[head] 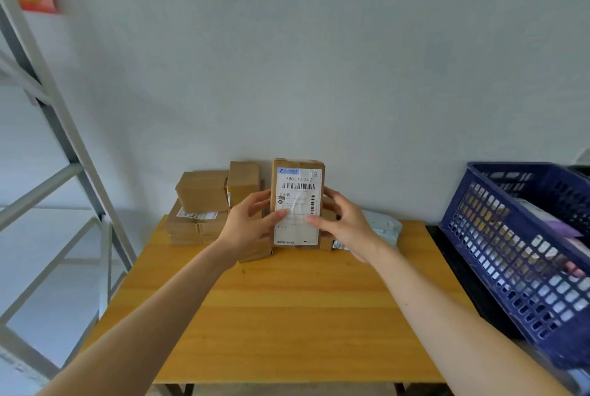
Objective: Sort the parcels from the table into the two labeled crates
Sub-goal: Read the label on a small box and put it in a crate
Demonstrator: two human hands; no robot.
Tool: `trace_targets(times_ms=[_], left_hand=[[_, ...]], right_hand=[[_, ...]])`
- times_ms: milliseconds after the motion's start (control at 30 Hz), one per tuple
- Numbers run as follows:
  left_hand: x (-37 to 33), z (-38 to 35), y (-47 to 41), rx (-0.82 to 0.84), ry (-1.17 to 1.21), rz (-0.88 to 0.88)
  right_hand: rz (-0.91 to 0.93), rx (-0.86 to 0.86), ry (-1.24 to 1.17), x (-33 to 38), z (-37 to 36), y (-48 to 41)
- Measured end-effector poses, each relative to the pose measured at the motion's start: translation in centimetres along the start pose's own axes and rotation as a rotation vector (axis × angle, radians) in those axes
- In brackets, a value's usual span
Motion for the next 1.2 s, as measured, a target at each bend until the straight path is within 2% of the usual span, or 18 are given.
trace_targets(times_ms=[267, 500, 900, 1200], left_hand=[[-1.6, -1.9, 2.7, 0.060, 0.026, -0.016], [-4.8, -6.7, 3.9, 0.100, -0.017, -0.066], [-12.4, -24.7, 8.5, 0.244, 0.001, -0.086], [-18.8, -40.5, 14.3, 0.323, -0.036, -0.085]], right_hand=[[-0.001, -0.055, -0.019, 1.0, 1.2, 4.5], [-0.002, -0.139, -0.029, 2.2, 5.9, 8.7], [0.016, -0.306, -0.006, 5.1, 22.0, 21.1], [0.010, -0.412, -0.094, 6.8, 36.1, 31.8]])
Point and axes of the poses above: each hand's wrist, its own y-axis away from the middle knuckle, its own z-axis out of the back of the hand, x = y × z, the point moved 10 cm from there along -y, towards the middle knuckle, and after that the axes turned 15 degrees about -y, right-handed, at the moved point
